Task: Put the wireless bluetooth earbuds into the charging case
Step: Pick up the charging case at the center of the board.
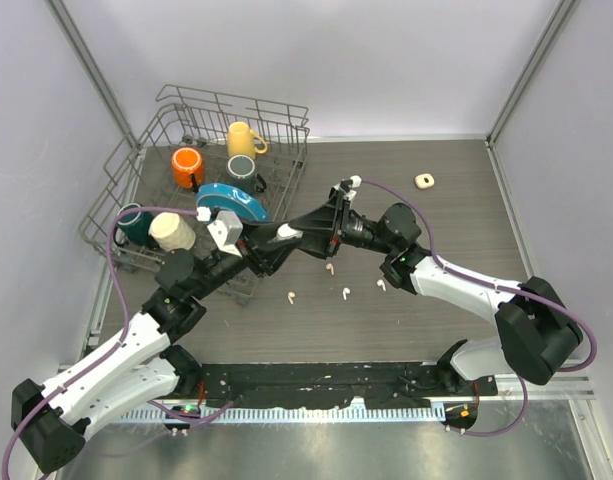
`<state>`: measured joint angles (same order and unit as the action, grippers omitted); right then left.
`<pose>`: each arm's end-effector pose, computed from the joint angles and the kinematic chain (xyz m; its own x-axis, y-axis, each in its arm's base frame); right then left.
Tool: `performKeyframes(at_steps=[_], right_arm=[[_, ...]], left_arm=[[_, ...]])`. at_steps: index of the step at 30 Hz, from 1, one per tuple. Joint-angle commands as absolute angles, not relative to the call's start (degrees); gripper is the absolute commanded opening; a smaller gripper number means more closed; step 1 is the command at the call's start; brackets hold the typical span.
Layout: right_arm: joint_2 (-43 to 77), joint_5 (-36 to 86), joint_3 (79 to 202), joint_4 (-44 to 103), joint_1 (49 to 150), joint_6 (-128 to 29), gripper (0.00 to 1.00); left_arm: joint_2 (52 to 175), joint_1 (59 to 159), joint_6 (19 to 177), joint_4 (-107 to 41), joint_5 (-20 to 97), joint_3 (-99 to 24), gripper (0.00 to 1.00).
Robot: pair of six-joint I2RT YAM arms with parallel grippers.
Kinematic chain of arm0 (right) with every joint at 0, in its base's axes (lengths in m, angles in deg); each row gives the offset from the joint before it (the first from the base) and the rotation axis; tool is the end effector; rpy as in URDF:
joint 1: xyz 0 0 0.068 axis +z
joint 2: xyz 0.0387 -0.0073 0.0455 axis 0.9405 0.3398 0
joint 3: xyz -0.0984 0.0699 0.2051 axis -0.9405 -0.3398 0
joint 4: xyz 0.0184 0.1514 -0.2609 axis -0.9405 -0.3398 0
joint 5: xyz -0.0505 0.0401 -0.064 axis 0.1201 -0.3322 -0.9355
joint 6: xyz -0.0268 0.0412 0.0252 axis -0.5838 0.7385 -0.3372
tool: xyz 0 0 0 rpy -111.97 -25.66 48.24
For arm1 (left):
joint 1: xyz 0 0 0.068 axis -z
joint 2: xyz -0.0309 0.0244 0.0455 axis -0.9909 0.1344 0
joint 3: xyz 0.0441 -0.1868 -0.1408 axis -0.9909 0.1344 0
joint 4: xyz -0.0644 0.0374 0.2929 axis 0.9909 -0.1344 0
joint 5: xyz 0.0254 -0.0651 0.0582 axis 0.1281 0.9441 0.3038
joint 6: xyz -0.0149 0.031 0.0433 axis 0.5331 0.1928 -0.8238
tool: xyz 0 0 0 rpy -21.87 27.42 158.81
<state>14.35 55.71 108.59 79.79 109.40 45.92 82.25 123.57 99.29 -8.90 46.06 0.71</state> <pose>0.2524 0.2364 0.2466 -0.9809 0.1884 0.0488 0.0093 -0.2048 0.9788 0.1860 -0.1770 0.3098 0.0189 -0.2950 -0.9553 0.8574 0.4963 -0.1363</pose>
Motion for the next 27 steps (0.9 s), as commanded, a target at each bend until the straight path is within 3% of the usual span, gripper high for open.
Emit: performKeyframes(at_steps=[1, 3, 7, 14, 27], right_arm=[[14.3, 54.7, 108.7, 85.5, 109.6, 46.8, 0.01], [14.3, 54.7, 108.6, 85.7, 109.6, 46.9, 0.01], [14.4, 54.6, 108.1, 86.1, 109.6, 47.3, 0.01], [14.8, 54.7, 107.8, 87.4, 109.6, 48.3, 0.01], [15.0, 54.6, 107.4, 88.6, 109.6, 49.5, 0.01]], left_arm=[[81.9, 123.8, 101.1, -6.9, 45.3, 1.0, 0.55], [81.9, 123.8, 101.3, -6.9, 44.6, 1.1, 0.61], [82.3, 123.8, 101.1, -6.6, 44.5, 1.0, 0.61], [83.8, 123.8, 101.1, -3.7, 45.6, 1.5, 0.51], [84.4, 123.8, 101.2, -2.8, 45.3, 1.9, 0.42]])
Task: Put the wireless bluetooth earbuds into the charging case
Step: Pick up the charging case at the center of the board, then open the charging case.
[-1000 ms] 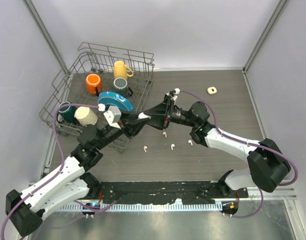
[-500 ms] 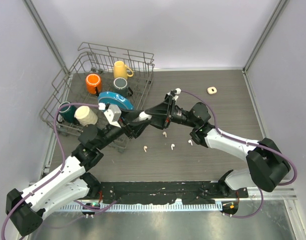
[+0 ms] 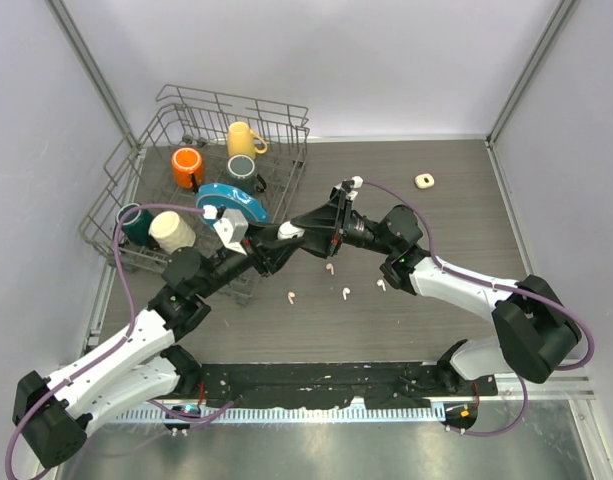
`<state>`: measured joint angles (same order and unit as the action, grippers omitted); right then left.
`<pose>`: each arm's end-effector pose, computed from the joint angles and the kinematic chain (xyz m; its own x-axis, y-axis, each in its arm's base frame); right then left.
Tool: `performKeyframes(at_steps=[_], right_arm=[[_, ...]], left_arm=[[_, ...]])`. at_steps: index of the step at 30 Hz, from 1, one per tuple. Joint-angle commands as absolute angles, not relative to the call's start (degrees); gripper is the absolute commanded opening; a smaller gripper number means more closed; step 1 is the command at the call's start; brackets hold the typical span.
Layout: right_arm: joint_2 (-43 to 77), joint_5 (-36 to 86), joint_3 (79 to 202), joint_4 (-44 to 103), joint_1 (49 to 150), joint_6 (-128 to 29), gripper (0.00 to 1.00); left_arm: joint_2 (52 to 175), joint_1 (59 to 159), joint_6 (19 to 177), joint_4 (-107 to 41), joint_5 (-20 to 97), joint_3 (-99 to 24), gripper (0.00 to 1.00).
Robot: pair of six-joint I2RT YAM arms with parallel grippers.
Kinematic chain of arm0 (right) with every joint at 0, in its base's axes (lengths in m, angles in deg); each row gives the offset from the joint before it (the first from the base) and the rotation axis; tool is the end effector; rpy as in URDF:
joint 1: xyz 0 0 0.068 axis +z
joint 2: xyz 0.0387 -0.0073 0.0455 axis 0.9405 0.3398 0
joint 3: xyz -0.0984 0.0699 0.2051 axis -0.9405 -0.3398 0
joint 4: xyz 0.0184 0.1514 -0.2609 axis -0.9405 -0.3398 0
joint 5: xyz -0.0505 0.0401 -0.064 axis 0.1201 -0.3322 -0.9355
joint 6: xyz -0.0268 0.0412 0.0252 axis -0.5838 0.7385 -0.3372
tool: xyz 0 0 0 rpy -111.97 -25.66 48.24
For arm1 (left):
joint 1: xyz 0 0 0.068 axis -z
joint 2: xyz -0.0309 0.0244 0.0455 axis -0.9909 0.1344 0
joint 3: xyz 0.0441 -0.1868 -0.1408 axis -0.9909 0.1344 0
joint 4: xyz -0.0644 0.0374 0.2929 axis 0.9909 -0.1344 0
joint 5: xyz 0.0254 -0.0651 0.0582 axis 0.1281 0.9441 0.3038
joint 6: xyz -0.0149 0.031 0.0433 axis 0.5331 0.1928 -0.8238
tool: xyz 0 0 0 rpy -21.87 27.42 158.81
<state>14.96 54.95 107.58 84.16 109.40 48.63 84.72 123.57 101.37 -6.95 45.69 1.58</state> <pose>0.2510 0.2348 0.2443 -0.9798 0.1883 0.0670 0.0189 -0.2463 0.9690 0.1919 -0.1819 0.2970 -0.0287 -0.2989 -0.9539 0.8510 0.4932 -0.1802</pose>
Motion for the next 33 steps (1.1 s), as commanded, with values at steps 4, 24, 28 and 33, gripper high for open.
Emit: performKeyframes(at_steps=[4, 24, 28, 33], right_arm=[[15.2, 54.6, 107.5, 88.6, 109.6, 49.5, 0.01], [16.0, 54.8, 107.3, 89.8, 109.6, 50.4, 0.01], [16.0, 54.9, 107.1, 90.9, 109.6, 50.4, 0.03], [16.7, 55.9, 106.7, 94.0, 109.6, 49.8, 0.49]], left_arm=[[84.5, 123.8, 101.2, -1.8, 45.2, 1.9, 0.44], [85.8, 123.8, 101.8, 0.3, 45.2, 2.7, 0.12], [85.7, 123.8, 102.4, 0.8, 44.4, 3.5, 0.00], [85.7, 123.8, 103.7, 3.6, 45.4, 4.8, 0.00]])
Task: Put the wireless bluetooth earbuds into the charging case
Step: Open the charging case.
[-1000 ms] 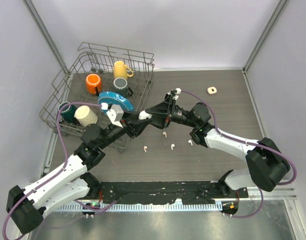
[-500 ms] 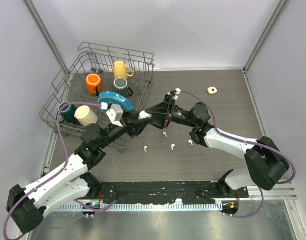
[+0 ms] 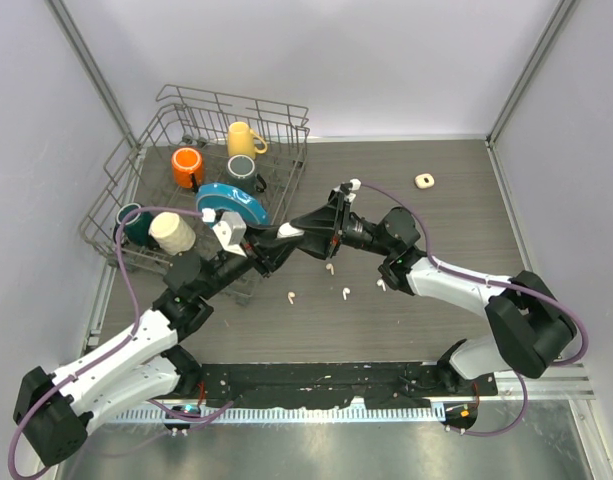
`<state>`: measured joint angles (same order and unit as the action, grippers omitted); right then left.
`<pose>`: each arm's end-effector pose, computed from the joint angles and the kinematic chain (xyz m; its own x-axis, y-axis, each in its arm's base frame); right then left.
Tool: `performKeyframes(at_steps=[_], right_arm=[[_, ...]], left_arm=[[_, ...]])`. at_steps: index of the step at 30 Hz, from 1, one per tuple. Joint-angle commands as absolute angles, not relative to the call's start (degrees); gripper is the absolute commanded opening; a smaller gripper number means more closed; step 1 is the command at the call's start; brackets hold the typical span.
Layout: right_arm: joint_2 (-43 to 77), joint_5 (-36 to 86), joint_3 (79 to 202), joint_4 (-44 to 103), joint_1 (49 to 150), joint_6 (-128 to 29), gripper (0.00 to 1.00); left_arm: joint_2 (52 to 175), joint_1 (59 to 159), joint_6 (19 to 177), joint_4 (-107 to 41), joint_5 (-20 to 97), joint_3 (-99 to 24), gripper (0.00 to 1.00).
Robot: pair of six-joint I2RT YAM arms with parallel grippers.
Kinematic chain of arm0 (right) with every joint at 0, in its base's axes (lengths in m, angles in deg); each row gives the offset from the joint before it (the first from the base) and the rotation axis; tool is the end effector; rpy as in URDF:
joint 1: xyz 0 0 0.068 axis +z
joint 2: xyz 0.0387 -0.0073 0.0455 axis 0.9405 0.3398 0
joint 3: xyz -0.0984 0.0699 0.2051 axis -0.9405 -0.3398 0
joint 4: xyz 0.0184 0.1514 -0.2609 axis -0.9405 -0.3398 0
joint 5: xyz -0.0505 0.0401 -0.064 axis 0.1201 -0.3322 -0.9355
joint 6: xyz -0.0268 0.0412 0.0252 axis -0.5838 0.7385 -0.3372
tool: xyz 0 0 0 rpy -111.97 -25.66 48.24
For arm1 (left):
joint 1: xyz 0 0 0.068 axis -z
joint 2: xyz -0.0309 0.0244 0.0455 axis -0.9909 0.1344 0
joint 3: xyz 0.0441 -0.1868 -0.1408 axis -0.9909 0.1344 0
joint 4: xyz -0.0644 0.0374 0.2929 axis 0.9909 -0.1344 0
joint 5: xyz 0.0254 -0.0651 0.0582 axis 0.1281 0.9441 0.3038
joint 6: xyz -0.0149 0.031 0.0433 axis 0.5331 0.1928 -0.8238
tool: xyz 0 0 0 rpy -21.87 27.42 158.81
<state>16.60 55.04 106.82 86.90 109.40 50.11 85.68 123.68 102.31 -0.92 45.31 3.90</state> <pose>0.2516 0.2353 0.2350 -0.9797 0.1801 0.0878 0.0398 -0.2542 0.9663 0.1920 -0.1824 0.2879 -0.0083 -0.3383 -0.9410 0.8549 0.4858 -0.1822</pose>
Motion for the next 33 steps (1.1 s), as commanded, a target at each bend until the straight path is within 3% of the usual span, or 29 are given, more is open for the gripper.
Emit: performKeyframes(at_steps=[1, 3, 4, 9, 13, 16, 22, 33], right_arm=[[16.6, 56.0, 106.5, 94.6, 109.6, 48.6, 0.58], [16.0, 56.2, 106.4, 94.2, 109.6, 47.1, 0.61], [15.7, 56.5, 106.6, 92.4, 109.3, 44.6, 0.70], [9.9, 56.4, 107.7, 77.8, 108.3, 32.0, 0.74], [3.8, 50.7, 113.2, 45.1, 108.2, 10.5, 0.75], [-0.1, 42.4, 117.1, 29.1, 108.2, -3.2, 0.75], [-4.0, 40.5, 119.4, 21.8, 108.5, -17.2, 0.75], [-1.5, 39.4, 125.8, 16.9, 116.0, -25.7, 0.75]], left_arm=[[85.6, 123.8, 104.0, 3.8, 45.6, 5.3, 0.00], [85.3, 123.8, 104.7, 4.8, 46.1, 5.9, 0.00], [85.0, 123.8, 105.0, 5.3, 46.1, 6.8, 0.00], [81.6, 123.8, 104.8, 7.3, 46.4, 9.8, 0.00], [78.8, 123.7, 103.7, 7.2, 47.5, 11.9, 0.00], [76.9, 123.7, 103.0, 8.5, 48.0, 13.5, 0.00], [75.9, 123.7, 103.8, 16.7, 47.6, 18.0, 0.00], [79.5, 123.8, 105.5, 24.3, 48.5, 19.8, 0.00]])
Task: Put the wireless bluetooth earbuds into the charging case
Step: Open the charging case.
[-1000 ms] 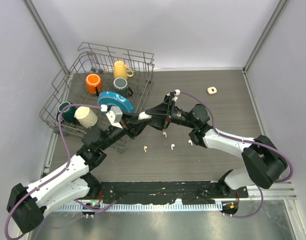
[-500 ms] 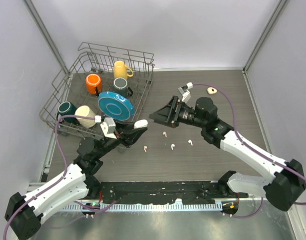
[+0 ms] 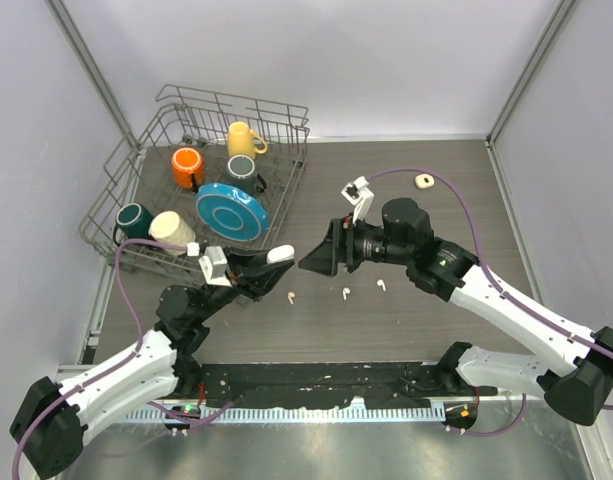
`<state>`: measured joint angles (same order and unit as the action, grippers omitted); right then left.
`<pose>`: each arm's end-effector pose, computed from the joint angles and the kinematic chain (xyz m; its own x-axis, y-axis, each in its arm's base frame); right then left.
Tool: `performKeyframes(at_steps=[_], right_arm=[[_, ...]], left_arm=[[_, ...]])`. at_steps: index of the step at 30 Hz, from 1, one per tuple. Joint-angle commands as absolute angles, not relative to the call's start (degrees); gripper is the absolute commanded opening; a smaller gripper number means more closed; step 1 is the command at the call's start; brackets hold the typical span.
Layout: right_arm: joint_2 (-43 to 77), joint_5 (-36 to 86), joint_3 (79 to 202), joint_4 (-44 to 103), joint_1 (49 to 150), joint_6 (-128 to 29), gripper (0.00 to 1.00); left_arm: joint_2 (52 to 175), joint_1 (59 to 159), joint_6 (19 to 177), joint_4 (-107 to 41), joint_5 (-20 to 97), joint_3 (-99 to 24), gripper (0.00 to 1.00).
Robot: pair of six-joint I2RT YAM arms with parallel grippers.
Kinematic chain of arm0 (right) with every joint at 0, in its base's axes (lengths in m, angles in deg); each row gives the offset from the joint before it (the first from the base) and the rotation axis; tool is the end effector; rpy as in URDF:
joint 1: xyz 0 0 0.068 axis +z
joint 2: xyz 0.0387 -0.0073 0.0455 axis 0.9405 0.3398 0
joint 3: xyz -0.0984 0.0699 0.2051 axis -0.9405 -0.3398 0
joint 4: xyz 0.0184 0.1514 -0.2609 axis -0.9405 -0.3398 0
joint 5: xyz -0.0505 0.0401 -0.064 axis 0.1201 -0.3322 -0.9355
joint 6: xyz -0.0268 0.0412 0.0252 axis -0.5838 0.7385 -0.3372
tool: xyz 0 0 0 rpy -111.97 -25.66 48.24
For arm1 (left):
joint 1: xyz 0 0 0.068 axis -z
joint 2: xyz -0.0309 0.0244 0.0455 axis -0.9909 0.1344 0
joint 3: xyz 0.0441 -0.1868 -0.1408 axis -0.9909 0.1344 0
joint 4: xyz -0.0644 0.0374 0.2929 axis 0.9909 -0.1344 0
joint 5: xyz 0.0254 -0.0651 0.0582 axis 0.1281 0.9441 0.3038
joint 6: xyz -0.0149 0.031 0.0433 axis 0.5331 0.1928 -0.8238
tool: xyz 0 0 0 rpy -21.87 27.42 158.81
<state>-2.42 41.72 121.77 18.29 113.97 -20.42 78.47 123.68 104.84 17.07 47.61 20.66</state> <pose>0.2115 0.2246 0.3169 -0.7048 0.0615 -0.7067 -0.6209 0.4284 0.6565 0.1651 -0.1606 0.2340 0.0492 -0.4387 -0.8973 0.8933 0.4212 -0.1570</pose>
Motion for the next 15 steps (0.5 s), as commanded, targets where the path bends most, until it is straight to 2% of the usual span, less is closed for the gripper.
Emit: performKeyframes(at_steps=[1, 15], right_arm=[[-1.4, 39.4, 125.9, 16.9, 116.5, -25.7, 0.75], [-0.7, 34.9, 125.4, 19.7, 117.1, -23.0, 0.75]], left_arm=[[79.7, 123.7, 105.5, 24.6, 48.6, 19.8, 0.00], [81.7, 123.8, 107.4, 25.1, 51.9, 18.6, 0.00]])
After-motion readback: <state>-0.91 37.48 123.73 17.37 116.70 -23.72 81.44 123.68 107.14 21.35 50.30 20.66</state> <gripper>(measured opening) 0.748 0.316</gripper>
